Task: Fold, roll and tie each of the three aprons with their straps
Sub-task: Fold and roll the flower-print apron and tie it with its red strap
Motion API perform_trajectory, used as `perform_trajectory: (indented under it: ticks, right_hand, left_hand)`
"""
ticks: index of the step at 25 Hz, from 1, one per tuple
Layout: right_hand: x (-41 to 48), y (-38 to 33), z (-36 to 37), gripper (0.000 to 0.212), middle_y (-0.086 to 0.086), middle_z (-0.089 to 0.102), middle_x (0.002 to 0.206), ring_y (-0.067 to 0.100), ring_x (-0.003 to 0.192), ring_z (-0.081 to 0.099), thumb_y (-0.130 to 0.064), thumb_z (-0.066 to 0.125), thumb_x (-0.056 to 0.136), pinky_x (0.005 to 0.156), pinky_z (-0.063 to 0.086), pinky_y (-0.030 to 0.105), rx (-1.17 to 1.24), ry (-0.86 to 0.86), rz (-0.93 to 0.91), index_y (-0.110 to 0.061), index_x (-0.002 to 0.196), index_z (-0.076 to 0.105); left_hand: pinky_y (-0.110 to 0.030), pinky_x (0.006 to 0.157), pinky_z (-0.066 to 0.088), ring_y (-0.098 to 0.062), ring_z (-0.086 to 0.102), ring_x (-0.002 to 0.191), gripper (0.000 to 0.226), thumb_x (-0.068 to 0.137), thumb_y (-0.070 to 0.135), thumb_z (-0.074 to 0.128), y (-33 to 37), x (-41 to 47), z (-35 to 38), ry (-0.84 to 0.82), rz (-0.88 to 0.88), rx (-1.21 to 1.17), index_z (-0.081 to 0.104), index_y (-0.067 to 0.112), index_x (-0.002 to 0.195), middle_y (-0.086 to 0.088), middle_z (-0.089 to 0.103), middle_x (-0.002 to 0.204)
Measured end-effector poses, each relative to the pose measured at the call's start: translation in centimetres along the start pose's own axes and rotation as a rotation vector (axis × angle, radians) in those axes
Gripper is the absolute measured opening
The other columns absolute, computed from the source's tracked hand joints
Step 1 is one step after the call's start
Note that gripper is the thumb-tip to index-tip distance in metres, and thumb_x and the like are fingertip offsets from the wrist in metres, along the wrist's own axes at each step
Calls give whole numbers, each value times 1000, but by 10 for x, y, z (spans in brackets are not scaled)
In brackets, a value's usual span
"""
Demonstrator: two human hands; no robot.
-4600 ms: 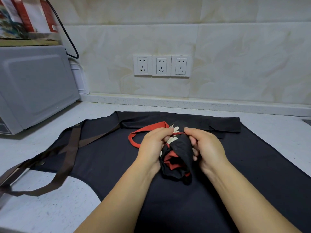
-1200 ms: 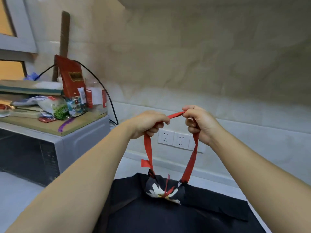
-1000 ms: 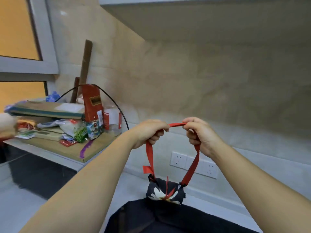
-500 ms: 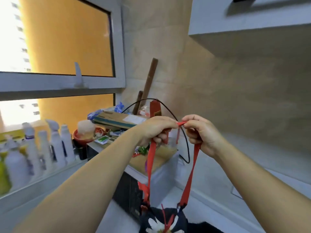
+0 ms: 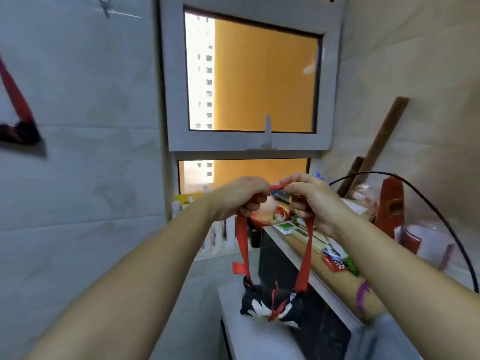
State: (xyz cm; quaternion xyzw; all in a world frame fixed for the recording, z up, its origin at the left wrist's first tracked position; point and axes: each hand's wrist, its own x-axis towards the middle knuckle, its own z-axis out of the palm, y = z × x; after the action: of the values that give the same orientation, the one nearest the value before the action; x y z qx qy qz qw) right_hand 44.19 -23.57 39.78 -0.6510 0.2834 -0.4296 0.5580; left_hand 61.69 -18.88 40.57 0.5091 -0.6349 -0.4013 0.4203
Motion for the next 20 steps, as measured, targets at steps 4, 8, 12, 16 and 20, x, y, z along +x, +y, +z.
perform_trajectory:
  ticks: [4,8,12,16,20]
  right_hand:
    - [50,-3,75,18,-4,47,55,9,43,28,3,52,87,39,19,21,-25,-86,-60,-12,87,62]
    - [103,-5,162,17,-2,48,59,11,46,29,2,54,85,40,23,21,-31,-128,-117,-12,88,64]
    - [153,-18,249,21,0,46,56,12,46,29,7,46,83,41,23,23,-10,-158,-162,-12,77,54]
    - [196,-36,312,23,6,52,67,15,51,33,6,42,81,46,25,25,-15,-131,-229,-13,69,49]
    - [237,-61,360,21,9,63,78,15,56,43,6,48,83,52,38,26,-35,-176,-349,-12,75,57]
  left_hand:
    - [-26,50,20,-12,25,54,9,89,15,50,-12,-16,-87,112,21,49,46,13,81,4,36,62]
    - [-26,51,20,-11,26,53,9,91,12,49,-25,-39,-184,201,32,102,50,12,82,4,38,61]
    - [-24,49,28,-13,35,54,6,86,8,51,-37,-63,-284,298,53,142,54,13,85,4,44,62]
    - [-27,57,43,-14,49,64,22,84,-1,58,-30,-81,-362,395,123,143,56,20,88,1,55,73]
    - [-32,72,59,-15,56,77,21,87,-5,62,-11,-93,-425,519,161,351,64,16,83,-2,63,88]
